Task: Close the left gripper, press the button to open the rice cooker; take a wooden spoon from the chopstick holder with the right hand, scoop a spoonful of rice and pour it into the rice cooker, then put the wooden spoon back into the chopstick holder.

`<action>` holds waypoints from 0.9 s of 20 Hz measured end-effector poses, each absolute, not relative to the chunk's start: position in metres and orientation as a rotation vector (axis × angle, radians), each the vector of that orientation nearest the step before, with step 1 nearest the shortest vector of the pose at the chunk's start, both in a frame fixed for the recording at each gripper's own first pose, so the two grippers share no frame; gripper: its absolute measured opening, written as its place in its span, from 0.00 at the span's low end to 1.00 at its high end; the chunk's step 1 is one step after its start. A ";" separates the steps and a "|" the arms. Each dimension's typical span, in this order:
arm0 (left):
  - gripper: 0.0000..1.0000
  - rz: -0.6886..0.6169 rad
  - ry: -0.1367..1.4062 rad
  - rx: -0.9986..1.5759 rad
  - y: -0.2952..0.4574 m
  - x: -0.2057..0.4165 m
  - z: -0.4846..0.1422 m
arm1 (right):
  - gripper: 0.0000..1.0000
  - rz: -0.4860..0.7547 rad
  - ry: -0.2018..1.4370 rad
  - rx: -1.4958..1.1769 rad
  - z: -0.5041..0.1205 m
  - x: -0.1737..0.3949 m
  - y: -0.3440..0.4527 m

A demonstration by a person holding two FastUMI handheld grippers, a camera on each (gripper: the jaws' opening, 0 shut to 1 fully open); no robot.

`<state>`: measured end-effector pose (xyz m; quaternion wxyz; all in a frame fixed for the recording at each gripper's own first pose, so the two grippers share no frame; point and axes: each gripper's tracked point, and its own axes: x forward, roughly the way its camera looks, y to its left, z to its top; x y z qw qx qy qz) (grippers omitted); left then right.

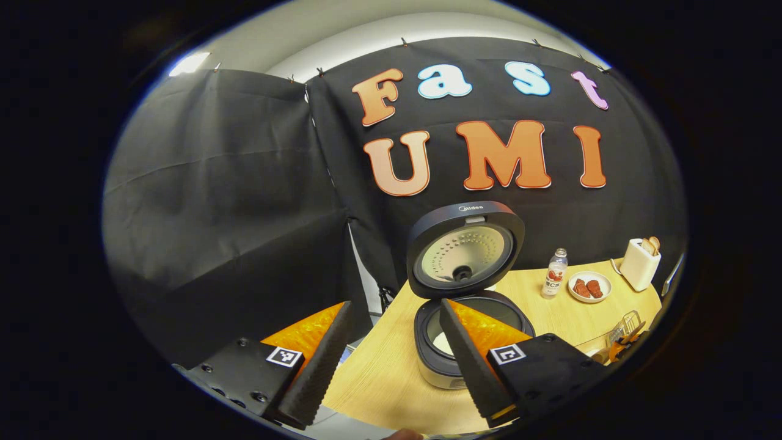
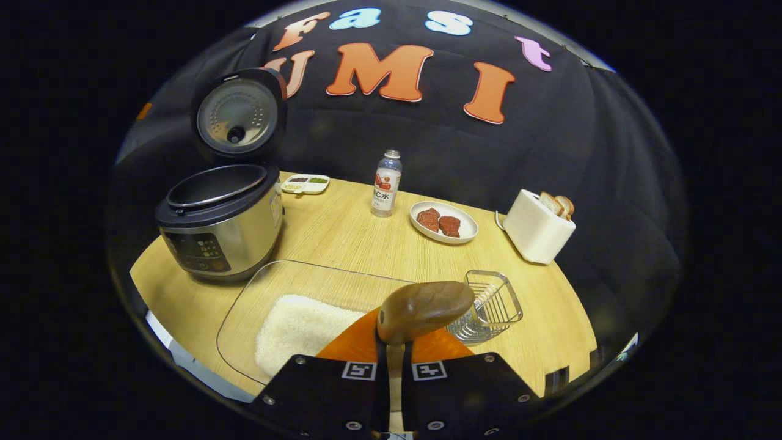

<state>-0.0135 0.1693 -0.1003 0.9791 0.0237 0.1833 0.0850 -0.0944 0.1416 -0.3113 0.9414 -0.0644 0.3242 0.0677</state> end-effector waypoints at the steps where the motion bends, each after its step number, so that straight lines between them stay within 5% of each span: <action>1: 0.96 0.162 0.371 0.046 0.169 -0.012 -0.101 | 0.07 0.133 0.665 -0.112 -0.314 -0.097 0.145; 5: 0.91 0.129 0.384 0.058 0.171 -0.008 -0.109 | 0.07 0.164 0.667 0.075 -0.313 -0.107 0.175; 6: 0.99 0.123 0.389 0.059 0.172 -0.008 -0.111 | 0.07 0.170 0.676 0.129 -0.314 -0.111 0.184; 18: 0.99 0.078 0.405 0.038 0.180 0.010 -0.126 | 0.07 0.069 0.775 0.427 -0.323 -0.097 0.187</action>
